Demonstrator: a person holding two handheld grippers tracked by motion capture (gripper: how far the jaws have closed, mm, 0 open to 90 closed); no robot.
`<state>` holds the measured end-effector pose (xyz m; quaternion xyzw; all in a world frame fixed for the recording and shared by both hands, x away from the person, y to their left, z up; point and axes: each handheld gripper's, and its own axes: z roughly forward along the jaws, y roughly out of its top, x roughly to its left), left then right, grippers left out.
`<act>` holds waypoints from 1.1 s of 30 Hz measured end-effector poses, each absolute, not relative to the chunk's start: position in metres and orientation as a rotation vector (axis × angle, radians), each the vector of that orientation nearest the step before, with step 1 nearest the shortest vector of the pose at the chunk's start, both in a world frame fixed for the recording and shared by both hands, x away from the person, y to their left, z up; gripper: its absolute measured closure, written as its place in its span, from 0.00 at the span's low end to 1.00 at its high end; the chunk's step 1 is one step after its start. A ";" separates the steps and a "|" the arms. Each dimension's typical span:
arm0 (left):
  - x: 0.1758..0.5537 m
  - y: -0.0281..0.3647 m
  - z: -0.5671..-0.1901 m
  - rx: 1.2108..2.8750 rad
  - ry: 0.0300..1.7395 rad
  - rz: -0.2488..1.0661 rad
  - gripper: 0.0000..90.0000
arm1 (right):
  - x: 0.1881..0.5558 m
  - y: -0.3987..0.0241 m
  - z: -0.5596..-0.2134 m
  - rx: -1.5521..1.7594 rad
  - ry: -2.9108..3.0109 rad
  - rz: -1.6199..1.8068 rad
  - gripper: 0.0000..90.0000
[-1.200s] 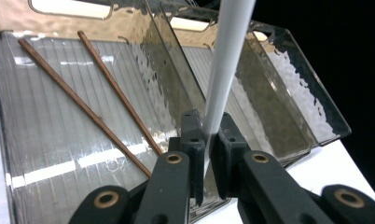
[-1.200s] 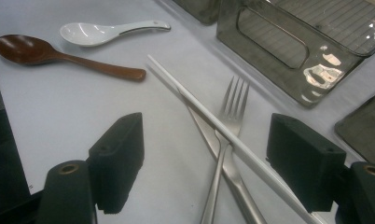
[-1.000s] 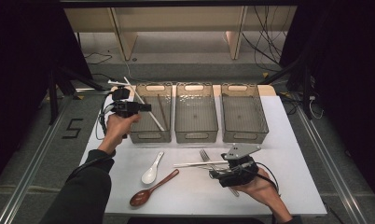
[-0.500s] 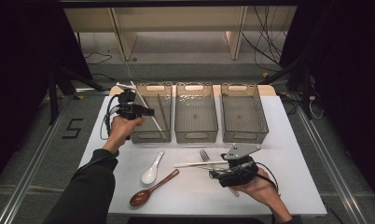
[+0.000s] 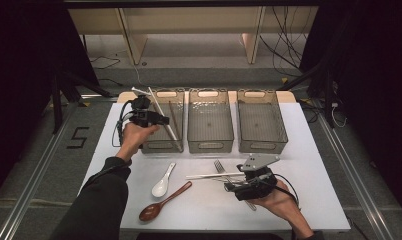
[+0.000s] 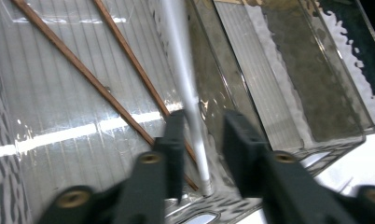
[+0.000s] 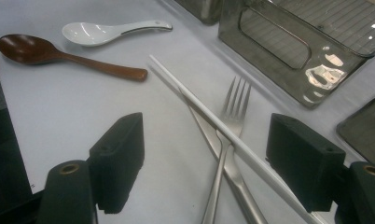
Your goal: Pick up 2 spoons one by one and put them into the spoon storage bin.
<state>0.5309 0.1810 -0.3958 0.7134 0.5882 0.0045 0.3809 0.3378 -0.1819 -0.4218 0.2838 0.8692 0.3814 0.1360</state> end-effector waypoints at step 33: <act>0.432 0.186 -0.386 1.701 1.131 0.017 0.22 | 0.344 -0.188 -0.417 0.838 2.498 1.072 0.32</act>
